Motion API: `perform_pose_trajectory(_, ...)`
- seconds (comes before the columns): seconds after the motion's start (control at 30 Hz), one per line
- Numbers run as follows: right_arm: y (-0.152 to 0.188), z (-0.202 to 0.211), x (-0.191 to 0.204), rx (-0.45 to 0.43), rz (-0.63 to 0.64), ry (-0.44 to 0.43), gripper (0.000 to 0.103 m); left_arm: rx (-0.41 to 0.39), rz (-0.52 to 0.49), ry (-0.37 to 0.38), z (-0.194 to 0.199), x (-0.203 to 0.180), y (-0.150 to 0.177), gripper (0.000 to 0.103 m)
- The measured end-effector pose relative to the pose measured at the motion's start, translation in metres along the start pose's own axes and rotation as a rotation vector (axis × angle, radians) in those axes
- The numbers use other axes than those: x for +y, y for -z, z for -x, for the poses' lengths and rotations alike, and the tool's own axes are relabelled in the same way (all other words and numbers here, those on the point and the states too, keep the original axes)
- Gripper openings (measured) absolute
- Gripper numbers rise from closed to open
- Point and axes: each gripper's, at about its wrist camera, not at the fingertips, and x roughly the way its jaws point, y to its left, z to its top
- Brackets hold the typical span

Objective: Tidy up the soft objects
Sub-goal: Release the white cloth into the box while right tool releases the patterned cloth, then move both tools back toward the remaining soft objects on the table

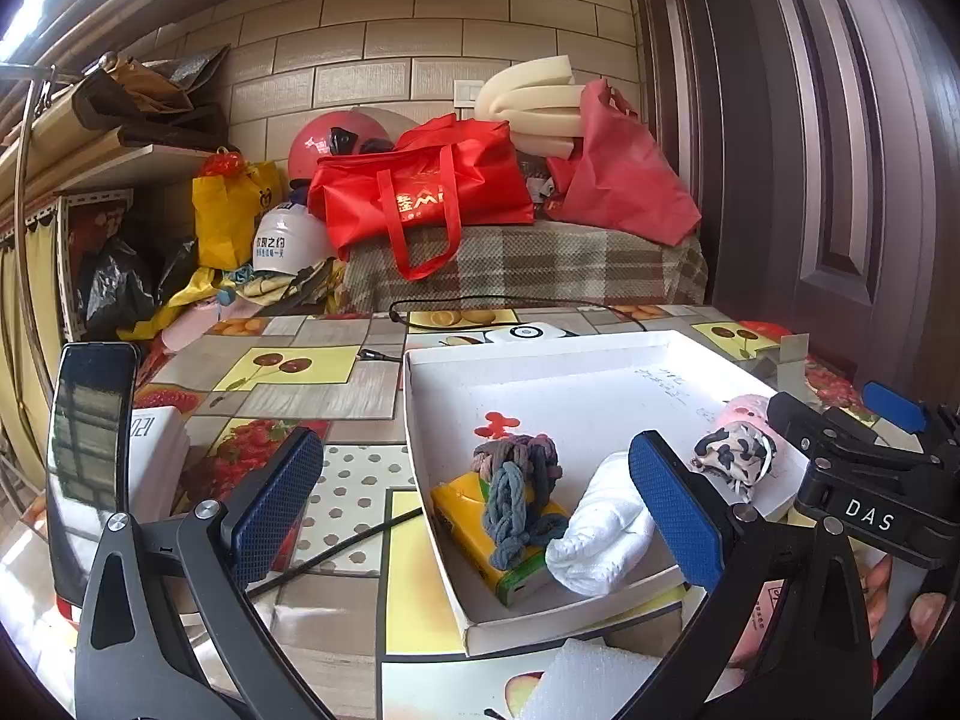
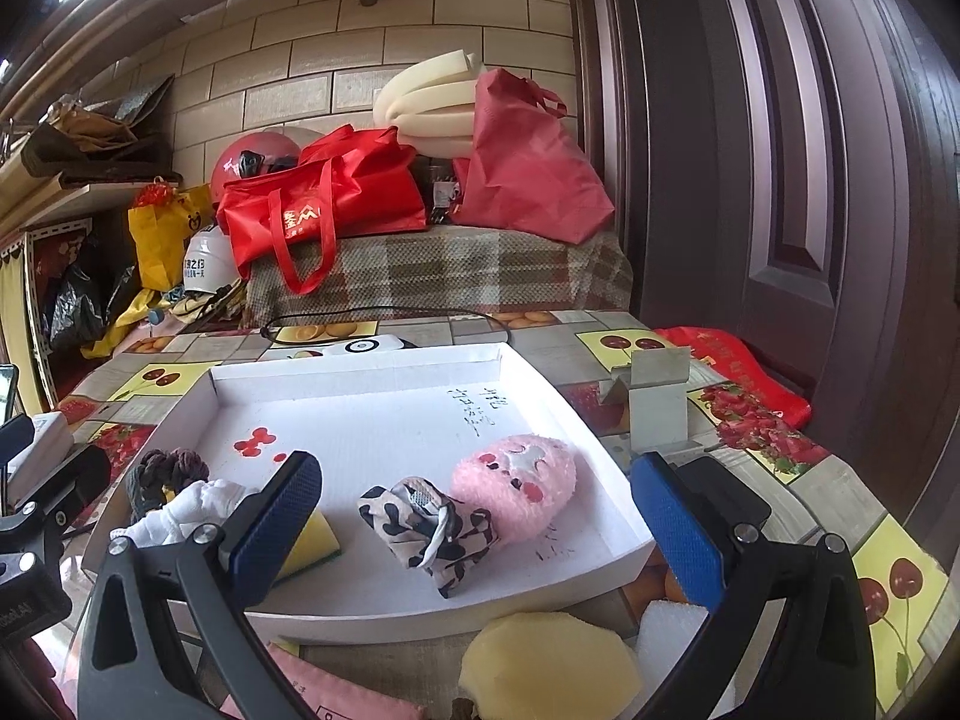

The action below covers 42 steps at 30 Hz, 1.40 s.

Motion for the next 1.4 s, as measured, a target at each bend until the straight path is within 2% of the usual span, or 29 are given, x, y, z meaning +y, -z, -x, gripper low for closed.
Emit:
perform_pose_trajectory(0.47,0.003,0.007,-0.006,0.011,-0.015,0.014,0.103,0.025,-0.008,0.026,0.021,0.001,0.008,0.103)
perform_pose_trajectory(0.63,0.008,0.012,-0.011,0.048,-0.024,0.029,0.103,0.056,-0.031,0.068,0.029,-0.001,0.011,0.103)
perform_pose_trajectory(0.73,0.01,0.019,-0.015,0.046,-0.03,0.018,0.103,0.095,-0.039,0.105,0.032,0.0,0.014,0.103)
perform_pose_trajectory(0.93,0.016,0.032,-0.029,0.072,-0.029,-0.031,0.103,0.232,-0.041,0.18,0.029,0.006,0.022,0.103)
perform_pose_trajectory(1.0,0.019,0.036,-0.038,0.071,-0.071,-0.05,0.103,0.275,-0.047,0.203,0.028,0.007,0.026,0.103)
perform_pose_trajectory(1.1,0.026,0.042,-0.057,0.112,-0.105,-0.047,0.103,0.323,-0.075,0.236,0.027,0.002,0.031,0.103)
perform_pose_trajectory(1.2,0.034,0.043,-0.076,0.174,-0.14,-0.039,0.103,0.333,-0.122,0.262,0.029,-0.007,0.034,0.103)
perform_pose_trajectory(1.4,0.049,0.045,-0.099,0.304,-0.16,-0.052,0.103,0.39,-0.199,0.269,0.027,-0.02,0.043,0.103)
